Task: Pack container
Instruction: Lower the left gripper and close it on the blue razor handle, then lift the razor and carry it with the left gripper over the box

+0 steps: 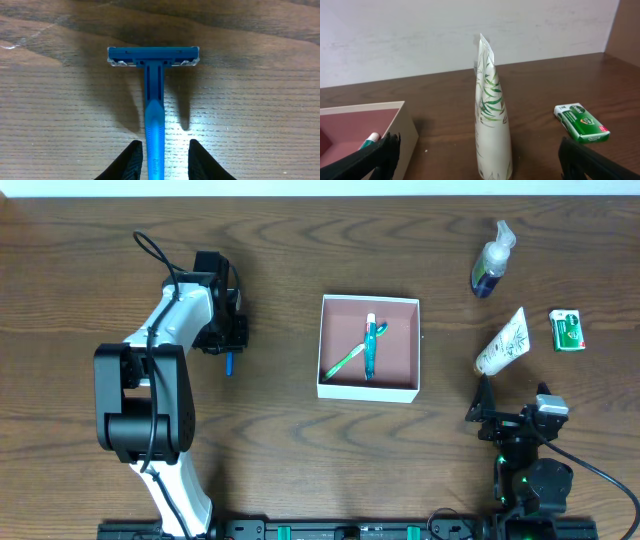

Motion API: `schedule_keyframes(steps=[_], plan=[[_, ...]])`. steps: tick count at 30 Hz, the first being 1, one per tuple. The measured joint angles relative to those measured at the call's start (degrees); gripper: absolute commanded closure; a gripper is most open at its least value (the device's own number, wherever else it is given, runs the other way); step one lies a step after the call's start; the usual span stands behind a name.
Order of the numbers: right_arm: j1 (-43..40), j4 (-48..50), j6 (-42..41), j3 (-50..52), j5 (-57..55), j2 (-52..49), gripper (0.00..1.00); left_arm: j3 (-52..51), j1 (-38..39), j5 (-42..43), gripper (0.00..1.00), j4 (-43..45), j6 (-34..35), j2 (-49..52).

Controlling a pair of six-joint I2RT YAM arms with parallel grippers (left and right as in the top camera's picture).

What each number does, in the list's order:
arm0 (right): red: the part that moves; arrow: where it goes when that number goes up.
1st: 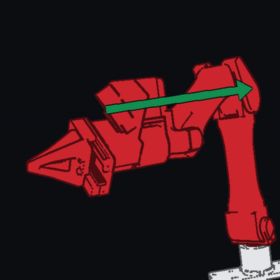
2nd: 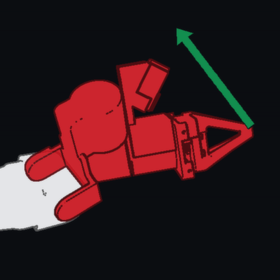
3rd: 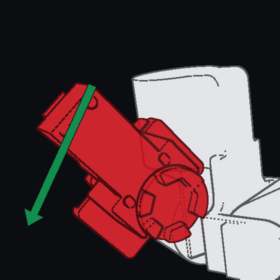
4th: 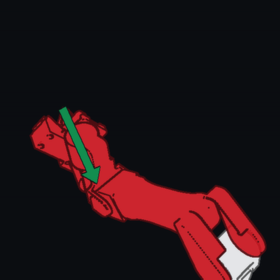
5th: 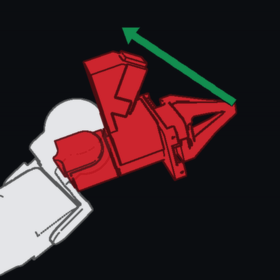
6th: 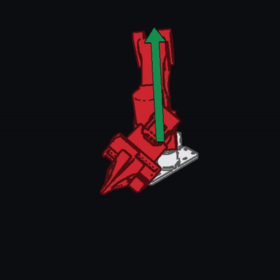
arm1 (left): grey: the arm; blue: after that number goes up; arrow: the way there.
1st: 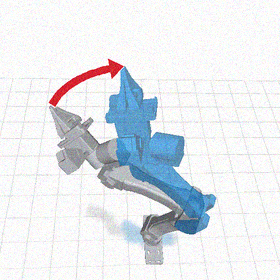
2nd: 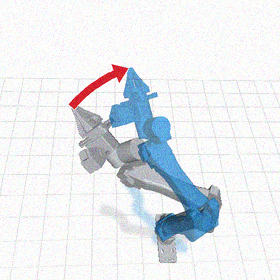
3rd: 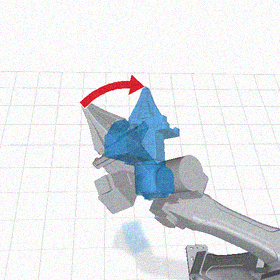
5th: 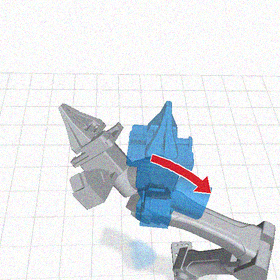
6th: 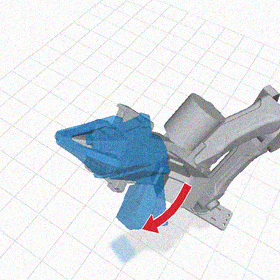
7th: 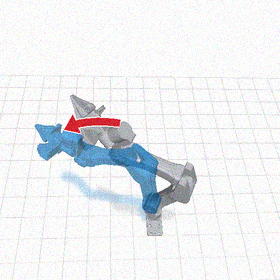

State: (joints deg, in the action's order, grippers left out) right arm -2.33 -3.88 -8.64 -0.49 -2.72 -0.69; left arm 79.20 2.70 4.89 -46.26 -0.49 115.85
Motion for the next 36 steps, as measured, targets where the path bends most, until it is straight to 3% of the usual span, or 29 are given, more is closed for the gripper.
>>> schedule_keyframes(steps=[21,25,36], plan=[[0.0,0.0,0.0,0.0,0.0,0.0,0.01,-1.73,0.0,-0.39,0.7,0.5,0.0,0.11],[0.0,0.0,0.0,0.0,0.0,0.0,0.01,-1.73,0.0,-0.39,0.94,0.98,0.13,0.11],[0.0,0.0,-0.02,0.0,0.0,0.0,0.01,-1.64,0.0,-0.39,0.94,1.31,-0.7,0.11]])
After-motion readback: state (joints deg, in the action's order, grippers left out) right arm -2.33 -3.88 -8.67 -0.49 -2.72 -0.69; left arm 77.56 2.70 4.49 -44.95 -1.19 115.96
